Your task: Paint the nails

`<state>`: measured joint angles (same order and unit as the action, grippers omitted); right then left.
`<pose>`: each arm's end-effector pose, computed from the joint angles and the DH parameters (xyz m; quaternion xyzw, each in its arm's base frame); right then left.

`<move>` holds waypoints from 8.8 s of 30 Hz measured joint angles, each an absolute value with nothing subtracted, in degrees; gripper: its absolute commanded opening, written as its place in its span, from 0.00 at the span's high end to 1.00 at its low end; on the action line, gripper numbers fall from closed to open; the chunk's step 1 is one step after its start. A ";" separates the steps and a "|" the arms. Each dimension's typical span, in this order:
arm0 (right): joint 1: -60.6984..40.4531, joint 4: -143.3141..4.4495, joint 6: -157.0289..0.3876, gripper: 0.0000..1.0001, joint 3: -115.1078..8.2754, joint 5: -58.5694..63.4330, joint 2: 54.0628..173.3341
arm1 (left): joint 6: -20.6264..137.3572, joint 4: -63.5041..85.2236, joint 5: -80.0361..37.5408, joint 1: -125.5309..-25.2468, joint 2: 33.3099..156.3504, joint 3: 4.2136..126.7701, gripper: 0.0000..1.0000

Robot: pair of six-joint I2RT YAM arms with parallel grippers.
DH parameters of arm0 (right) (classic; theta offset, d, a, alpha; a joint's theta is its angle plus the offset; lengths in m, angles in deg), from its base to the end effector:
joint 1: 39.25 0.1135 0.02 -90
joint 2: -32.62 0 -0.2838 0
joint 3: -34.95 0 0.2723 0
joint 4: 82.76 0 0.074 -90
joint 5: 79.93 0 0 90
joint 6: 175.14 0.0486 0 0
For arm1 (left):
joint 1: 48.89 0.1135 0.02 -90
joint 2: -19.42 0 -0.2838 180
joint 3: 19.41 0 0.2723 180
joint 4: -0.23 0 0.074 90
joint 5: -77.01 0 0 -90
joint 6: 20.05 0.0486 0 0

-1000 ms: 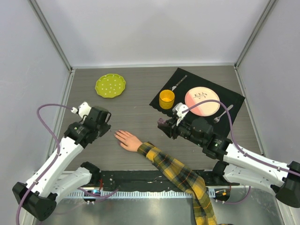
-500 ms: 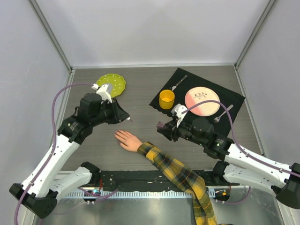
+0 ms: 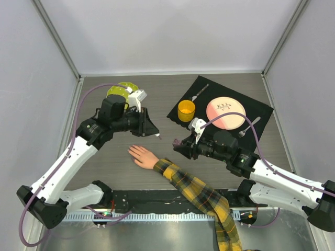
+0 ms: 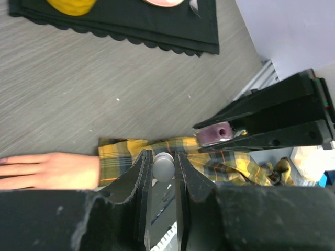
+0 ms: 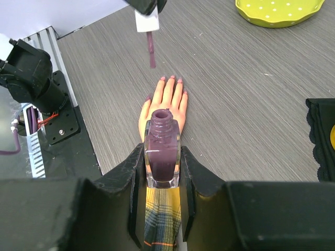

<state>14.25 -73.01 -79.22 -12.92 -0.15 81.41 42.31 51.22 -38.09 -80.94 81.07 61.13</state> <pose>0.1269 0.1860 0.3001 -0.3613 0.6786 0.3746 0.5182 0.1949 -0.1463 0.3887 0.1380 0.8495 -0.4001 0.3152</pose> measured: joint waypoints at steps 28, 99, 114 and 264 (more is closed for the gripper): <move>14.25 -73.40 -79.24 0.99 -12.92 -2.68 82.44 | 39.05 50.94 -33.32 -91.06 86.10 68.41 1.00; 14.25 -73.47 -79.22 0.99 -12.83 -3.14 81.52 | 39.16 50.92 -33.15 -96.48 90.58 68.39 1.00; 14.27 -75.02 -77.28 0.99 -11.04 0.14 78.24 | 40.71 49.15 -27.10 -101.14 92.15 70.31 1.00; 14.22 -82.23 -72.47 0.99 -23.91 6.67 82.27 | 44.62 25.17 2.83 -111.83 82.21 65.99 1.00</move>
<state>14.22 -82.23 -72.47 -23.91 6.67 82.27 44.62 25.17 2.83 -111.83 82.21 65.99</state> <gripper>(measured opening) 0.295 0.208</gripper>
